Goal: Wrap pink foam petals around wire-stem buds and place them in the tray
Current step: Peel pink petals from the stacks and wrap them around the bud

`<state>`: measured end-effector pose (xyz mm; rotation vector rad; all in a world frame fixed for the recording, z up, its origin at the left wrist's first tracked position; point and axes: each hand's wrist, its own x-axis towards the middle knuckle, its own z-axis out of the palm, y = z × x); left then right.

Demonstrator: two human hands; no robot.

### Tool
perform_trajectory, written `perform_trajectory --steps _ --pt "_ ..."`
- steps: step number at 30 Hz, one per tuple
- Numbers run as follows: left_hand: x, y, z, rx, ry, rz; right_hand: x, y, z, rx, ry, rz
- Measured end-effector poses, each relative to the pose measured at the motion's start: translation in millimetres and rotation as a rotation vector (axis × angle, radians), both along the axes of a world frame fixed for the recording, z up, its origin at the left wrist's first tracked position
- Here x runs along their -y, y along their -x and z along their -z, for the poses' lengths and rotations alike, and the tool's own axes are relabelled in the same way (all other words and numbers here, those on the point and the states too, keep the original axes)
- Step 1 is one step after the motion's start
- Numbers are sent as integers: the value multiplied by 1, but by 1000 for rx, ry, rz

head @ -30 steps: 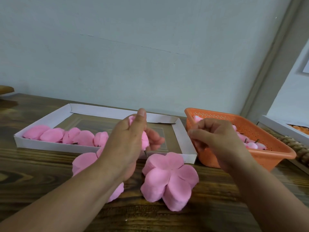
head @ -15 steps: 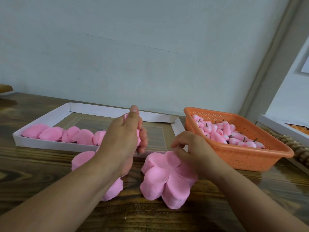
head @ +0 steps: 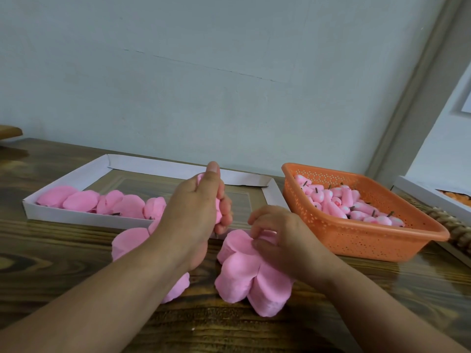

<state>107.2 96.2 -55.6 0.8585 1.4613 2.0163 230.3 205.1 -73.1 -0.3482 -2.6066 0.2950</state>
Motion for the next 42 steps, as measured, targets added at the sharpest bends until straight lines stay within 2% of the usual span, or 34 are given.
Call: perform_trajectory --steps 4,11,17,20,23,25,28,35,37,42 --pt "0 0 1 2 -6 -1 4 1 1 -5 -4 -33" --pt "1 1 1 -21 34 -17 2 -4 -8 -233 475 -57" --pt "1 -1 2 -36 77 -18 -1 -7 -12 -398 625 -109" --pt "0 -2 1 -1 85 41 -1 -9 -17 -502 756 -165" --pt "0 -5 3 -90 243 41 1 -9 -20 -584 952 -200" --pt "1 -6 3 -20 234 86 4 -9 -23 -607 1028 -206" --pt "1 -8 -1 188 175 210 6 -10 -26 -611 1011 -169" --pt "3 -9 -2 253 176 324 -1 -6 -19 -640 1062 -144" --pt "2 -8 -2 274 153 285 -2 -6 -18 -644 1058 -154" --pt "-2 5 -5 259 52 -22 -3 -6 -18 -652 1024 -226"
